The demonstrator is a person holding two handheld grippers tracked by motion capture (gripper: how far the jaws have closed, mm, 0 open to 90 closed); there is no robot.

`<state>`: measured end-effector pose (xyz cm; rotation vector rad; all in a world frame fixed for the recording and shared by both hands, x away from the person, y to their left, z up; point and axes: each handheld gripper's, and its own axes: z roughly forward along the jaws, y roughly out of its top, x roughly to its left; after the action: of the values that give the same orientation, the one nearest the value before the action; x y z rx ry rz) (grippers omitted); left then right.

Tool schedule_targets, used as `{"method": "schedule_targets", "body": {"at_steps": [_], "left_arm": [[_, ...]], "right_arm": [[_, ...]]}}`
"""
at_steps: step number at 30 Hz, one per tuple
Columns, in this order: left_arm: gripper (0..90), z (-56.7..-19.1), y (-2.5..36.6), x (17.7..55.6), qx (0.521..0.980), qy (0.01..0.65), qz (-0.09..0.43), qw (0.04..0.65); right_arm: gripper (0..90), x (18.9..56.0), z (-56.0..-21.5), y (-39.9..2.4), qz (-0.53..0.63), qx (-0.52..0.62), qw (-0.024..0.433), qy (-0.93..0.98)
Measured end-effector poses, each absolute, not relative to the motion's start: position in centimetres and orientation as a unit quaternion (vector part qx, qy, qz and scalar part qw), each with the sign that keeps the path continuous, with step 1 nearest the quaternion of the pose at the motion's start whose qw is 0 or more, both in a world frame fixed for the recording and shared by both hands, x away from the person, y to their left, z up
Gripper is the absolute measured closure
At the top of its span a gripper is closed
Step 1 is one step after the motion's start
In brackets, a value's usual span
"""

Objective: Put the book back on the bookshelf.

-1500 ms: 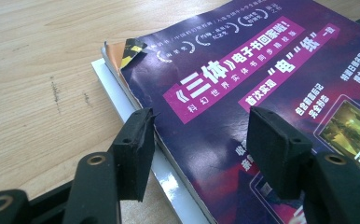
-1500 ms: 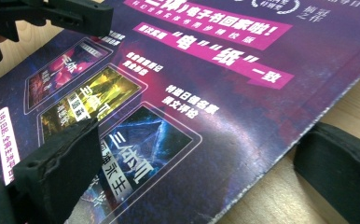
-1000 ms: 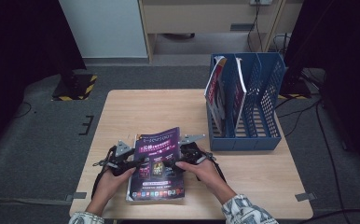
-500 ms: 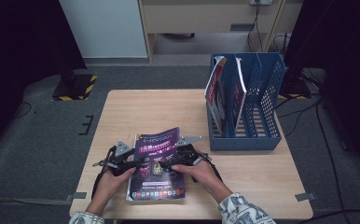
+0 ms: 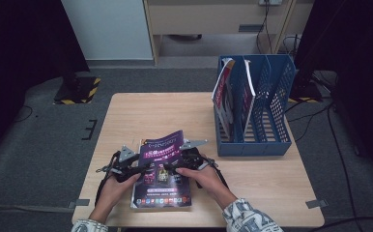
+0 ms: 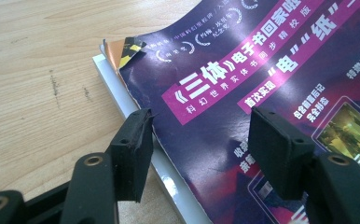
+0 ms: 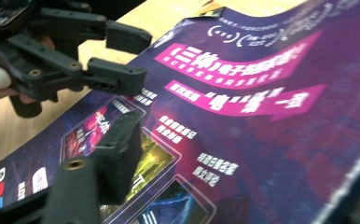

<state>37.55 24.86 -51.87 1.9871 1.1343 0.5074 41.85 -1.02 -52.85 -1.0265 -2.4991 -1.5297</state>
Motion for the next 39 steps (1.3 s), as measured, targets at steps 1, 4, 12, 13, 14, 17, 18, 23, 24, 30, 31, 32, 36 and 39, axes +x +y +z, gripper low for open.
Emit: {"method": "schedule_targets", "body": {"at_steps": [1, 4, 12, 13, 14, 17, 18, 23, 24, 30, 31, 32, 36, 39], "left_arm": [[39.7, -51.9, 24.9, 37.6, 0.781, 0.446, 0.198, 0.389], [35.9, -51.8, 24.8, 37.6, 0.785, 0.443, 0.193, 0.388], [22.2, -50.9, 24.9, 37.6, 0.776, 0.438, 0.198, 0.409], [21.9, -50.8, 25.0, 37.6, 0.772, 0.44, 0.198, 0.414], [21.0, -50.7, 25.1, 37.6, 0.771, 0.441, 0.198, 0.416], [19.8, -50.6, 25.4, 37.5, 0.765, 0.443, 0.195, 0.424], [19.4, -50.5, 25.4, 37.5, 0.765, 0.442, 0.195, 0.426], [16.5, -50.4, 25.4, 37.6, 0.761, 0.442, 0.188, 0.436], [16.4, -50.4, 25.4, 37.6, 0.76, 0.442, 0.188, 0.437], [14.5, -50.5, 25.2, 37.7, 0.762, 0.435, 0.168, 0.448], [14.2, -50.6, 25.0, 37.7, 0.763, 0.434, 0.162, 0.452], [13.6, -50.7, 24.8, 37.8, 0.766, 0.43, 0.156, 0.452], [13.8, -50.9, 24.3, 38.0, 0.775, 0.416, 0.14, 0.455], [13.7, -51.1, 24.2, 38.1, 0.779, 0.409, 0.115, 0.462]], "right_arm": [[41.9, 41.9, -52.8, -1.1, -0.493, -0.336, 0.019, -0.803], [51.3, 41.9, -52.6, -1.3, -0.501, -0.345, 0.021, -0.793], [74.2, 41.5, -50.7, -2.1, -0.533, -0.344, -0.003, -0.773], [75.2, 41.5, -50.5, -2.2, -0.534, -0.345, -0.007, -0.772], [75.8, 41.4, -50.4, -2.3, -0.538, -0.346, -0.007, -0.769], [77.0, 41.3, -50.0, -2.5, -0.542, -0.337, -0.017, -0.769], [77.3, 41.2, -49.7, -2.5, -0.544, -0.331, -0.024, -0.77], [78.7, 40.9, -48.7, -2.8, -0.555, -0.312, -0.048, -0.77], [79.0, 40.9, -48.4, -2.8, -0.557, -0.306, -0.054, -0.77], [80.4, 40.7, -47.0, -3.3, -0.578, -0.285, -0.084, -0.761], [80.5, 40.7, -46.9, -3.4, -0.579, -0.281, -0.085, -0.76], [80.7, 40.7, -46.6, -3.5, -0.582, -0.278, -0.088, -0.759], [81.2, 40.5, -45.8, -3.5, -0.592, -0.262, -0.098, -0.756], [81.7, 40.3, -45.3, -3.5, -0.599, -0.252, -0.103, -0.753]]}}
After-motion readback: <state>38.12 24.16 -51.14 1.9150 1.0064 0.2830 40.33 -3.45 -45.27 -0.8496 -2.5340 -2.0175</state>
